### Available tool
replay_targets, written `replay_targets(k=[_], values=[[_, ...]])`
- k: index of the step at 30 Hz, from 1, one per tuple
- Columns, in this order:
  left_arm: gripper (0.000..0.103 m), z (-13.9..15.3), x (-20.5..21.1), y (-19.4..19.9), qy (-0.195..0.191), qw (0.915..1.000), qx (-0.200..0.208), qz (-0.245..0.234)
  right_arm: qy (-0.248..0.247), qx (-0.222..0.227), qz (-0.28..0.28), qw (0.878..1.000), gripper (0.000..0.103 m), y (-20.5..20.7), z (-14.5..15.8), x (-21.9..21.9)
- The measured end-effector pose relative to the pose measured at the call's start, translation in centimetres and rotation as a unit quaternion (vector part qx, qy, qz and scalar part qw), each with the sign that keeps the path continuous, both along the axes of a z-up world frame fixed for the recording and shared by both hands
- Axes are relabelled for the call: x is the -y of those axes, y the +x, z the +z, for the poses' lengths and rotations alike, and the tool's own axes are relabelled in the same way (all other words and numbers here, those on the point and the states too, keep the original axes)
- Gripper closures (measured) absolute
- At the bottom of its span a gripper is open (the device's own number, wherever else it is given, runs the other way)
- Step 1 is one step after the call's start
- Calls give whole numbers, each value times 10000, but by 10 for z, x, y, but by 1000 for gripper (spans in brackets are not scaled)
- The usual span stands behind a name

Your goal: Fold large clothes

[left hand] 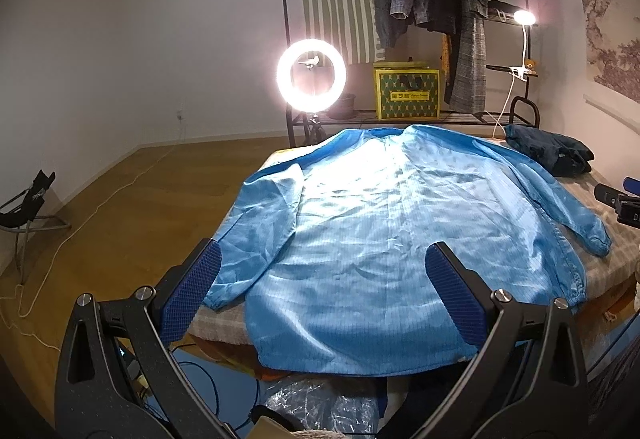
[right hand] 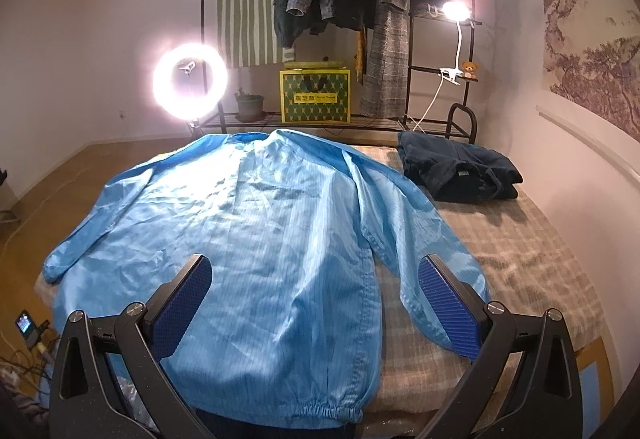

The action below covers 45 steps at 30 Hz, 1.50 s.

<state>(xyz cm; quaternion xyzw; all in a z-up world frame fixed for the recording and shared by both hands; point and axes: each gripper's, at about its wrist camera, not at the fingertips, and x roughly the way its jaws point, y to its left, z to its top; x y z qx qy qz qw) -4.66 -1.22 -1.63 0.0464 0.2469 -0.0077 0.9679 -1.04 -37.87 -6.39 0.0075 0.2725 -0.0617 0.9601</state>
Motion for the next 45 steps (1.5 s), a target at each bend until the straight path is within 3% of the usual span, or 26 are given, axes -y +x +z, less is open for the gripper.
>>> replay_targets(k=[45], values=[[0, -3, 9, -4, -24, 10000, 15, -33, 42, 49, -142, 9999, 0, -5, 1, 5]])
